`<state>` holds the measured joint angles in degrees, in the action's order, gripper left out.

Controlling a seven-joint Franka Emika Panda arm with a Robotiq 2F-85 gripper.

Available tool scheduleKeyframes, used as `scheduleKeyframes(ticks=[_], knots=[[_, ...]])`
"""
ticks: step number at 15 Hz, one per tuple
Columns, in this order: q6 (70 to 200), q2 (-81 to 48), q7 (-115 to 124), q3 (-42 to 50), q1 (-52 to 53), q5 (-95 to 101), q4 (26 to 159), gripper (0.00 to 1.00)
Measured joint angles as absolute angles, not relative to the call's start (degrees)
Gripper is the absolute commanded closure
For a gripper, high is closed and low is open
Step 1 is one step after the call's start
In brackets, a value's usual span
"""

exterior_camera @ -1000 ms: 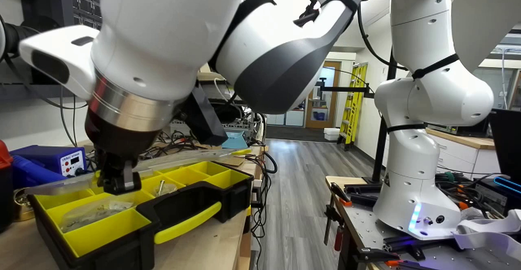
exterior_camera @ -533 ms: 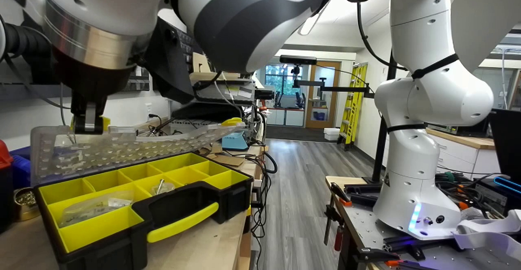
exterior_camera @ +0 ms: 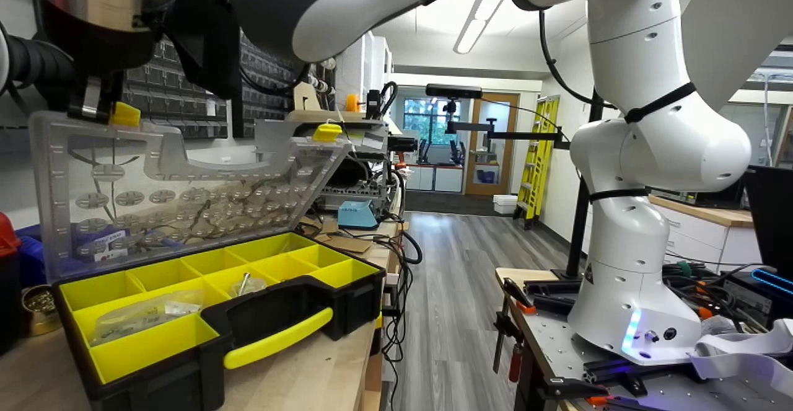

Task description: Open the case on the left

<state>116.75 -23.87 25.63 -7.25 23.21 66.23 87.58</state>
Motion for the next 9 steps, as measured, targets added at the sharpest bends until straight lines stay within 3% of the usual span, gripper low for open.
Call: scheduleKeyframes(ticks=[9], knots=[[114.86, -34.48, 20.56, -2.06, 22.47, 73.25, 70.49, 0.96]])
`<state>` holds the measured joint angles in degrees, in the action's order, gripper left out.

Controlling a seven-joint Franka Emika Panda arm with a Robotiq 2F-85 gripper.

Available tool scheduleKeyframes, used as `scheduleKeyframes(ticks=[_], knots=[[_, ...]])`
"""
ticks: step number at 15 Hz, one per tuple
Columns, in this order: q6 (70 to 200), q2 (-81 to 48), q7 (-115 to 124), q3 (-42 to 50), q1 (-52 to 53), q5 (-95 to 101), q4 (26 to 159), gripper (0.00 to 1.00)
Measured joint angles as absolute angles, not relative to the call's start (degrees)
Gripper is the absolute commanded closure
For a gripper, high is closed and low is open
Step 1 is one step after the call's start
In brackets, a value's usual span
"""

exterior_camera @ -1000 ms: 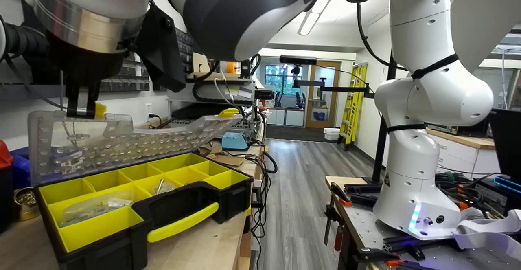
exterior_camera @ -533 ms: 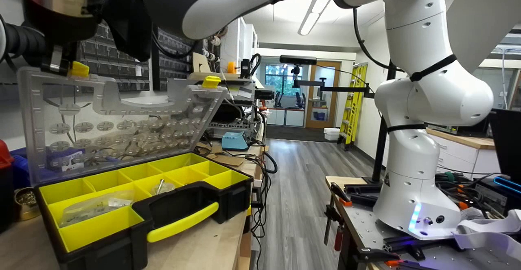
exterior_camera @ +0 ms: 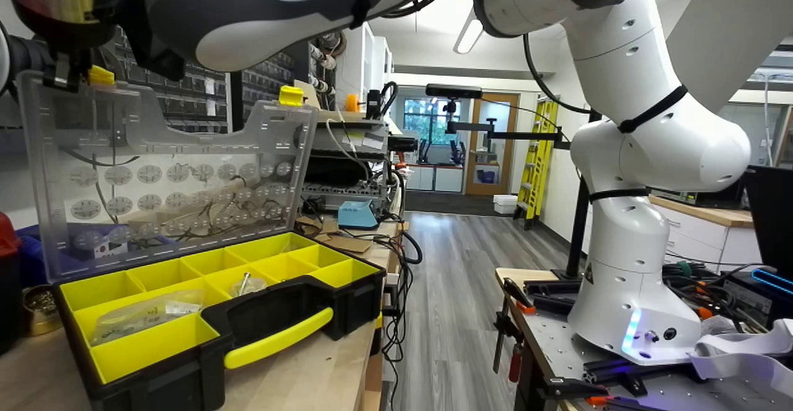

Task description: Open the case on the left

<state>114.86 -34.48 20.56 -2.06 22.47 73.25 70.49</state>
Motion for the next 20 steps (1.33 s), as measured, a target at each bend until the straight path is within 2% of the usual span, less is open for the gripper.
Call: scheduleKeyframes(ticks=[8, 9, 11, 13, 20], knots=[[114.61, -42.7, 17.29, 2.72, 22.19, 76.72, 60.06, 0.96], [114.86, -43.56, 17.29, 3.46, 22.03, 77.18, 59.22, 0.62], [114.89, -45.34, 16.8, 4.59, 21.95, 77.88, 57.09, 0.61], [114.77, -46.63, 16.49, 5.27, 21.85, 77.93, 55.82, 0.5], [109.48, -48.53, 16.18, 4.41, 18.62, 67.54, 60.82, 0.04]])
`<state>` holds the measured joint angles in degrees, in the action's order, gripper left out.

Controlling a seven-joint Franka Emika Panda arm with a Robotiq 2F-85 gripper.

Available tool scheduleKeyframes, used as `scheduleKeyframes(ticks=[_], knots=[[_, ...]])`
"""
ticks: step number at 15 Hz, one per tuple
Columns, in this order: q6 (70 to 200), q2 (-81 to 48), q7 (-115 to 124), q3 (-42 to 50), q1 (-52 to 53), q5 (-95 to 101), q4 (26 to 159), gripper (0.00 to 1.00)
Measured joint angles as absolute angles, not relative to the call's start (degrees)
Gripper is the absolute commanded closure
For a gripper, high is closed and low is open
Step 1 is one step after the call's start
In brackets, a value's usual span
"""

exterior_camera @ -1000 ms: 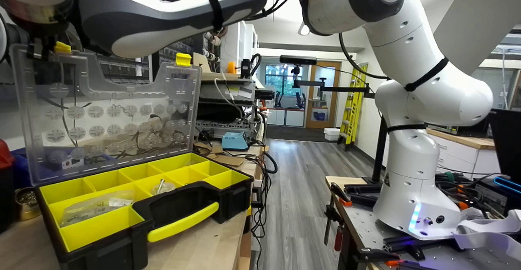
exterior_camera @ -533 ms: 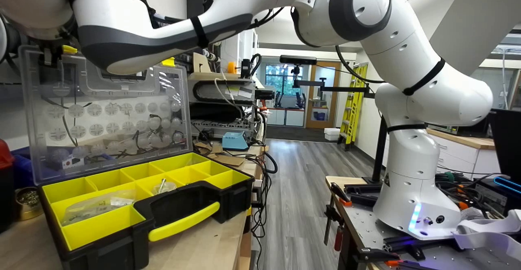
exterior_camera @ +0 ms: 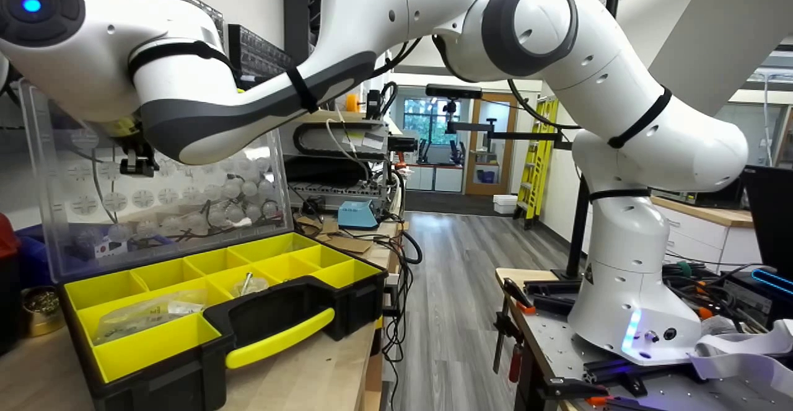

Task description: Open the case on the left

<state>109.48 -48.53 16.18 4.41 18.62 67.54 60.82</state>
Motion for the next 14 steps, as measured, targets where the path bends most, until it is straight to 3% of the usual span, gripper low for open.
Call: scheduleKeyframes(ticks=[2, 14], knots=[[109.48, -48.34, 16.18, 3.28, 18.19, 65.24, 61.79, 0.0], [109.51, -33.87, 15.13, -5.47, 18.14, 50.96, 77.84, 0.0]])
